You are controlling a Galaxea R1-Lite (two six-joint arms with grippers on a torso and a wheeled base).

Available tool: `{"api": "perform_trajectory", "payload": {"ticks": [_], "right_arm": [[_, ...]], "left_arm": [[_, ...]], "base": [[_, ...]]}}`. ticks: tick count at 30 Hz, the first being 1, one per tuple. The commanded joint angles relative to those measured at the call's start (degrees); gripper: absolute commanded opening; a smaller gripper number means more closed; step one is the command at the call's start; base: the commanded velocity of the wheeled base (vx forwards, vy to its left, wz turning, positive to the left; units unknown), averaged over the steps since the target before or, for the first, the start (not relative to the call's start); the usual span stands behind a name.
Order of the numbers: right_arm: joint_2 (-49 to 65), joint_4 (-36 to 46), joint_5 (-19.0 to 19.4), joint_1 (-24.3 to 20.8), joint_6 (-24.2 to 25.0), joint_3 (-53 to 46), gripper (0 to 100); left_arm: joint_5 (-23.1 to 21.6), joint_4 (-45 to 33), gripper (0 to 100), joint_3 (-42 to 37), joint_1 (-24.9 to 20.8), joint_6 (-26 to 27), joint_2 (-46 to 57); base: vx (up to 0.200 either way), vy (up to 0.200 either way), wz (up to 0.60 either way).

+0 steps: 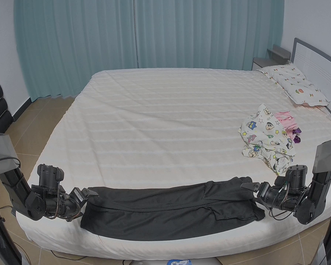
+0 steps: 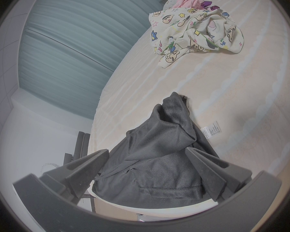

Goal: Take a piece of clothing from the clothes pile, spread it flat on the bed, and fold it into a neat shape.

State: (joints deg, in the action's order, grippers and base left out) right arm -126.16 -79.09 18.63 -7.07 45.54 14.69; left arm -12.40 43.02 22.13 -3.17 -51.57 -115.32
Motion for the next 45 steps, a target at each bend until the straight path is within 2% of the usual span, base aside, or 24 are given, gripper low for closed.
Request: {"api": "perform_trajectory", "payload": {"ticks": [1,7,27,31,40,45], "right_arm": [[-0.14,-0.01,0.01,-0.05,-0.02,-0.01,100],[-0.14,-0.01,0.01,-0.05,-0.02,-0.01,100],[-0.05,-0.01,-0.08,-0.75,-0.1,-0.36,100],[0.21,-0.01,-0.35,-1.19,-0.19,-0.45,100],[-0.31,-2.03,-0.52,-1.89,-0.37,-1.42,100],[-0.75,-2.73,-0.52,-2.51,-0.28,-1.68,100]], "left_arm": [[0.01,0.05,100,0.02,0.01,-0.03,-0.52],[0.18,2.24,100,-0.24,0.01,0.06,-1.92],[0.97,2.42,100,-0.77,-0.7,0.68,-2.63],[2.64,3.21,100,-1.65,-1.58,0.68,-2.89],[9.5,7.52,100,-3.67,-5.62,0.77,-6.93],[10.9,8.57,100,-4.55,-7.82,0.85,-8.25]], "base": [[0.0,0.0,0.0],[0.0,0.0,0.0],[0.0,0.0,0.0],[0.0,0.0,0.0],[0.0,0.0,0.0],[0.0,0.0,0.0]]}}
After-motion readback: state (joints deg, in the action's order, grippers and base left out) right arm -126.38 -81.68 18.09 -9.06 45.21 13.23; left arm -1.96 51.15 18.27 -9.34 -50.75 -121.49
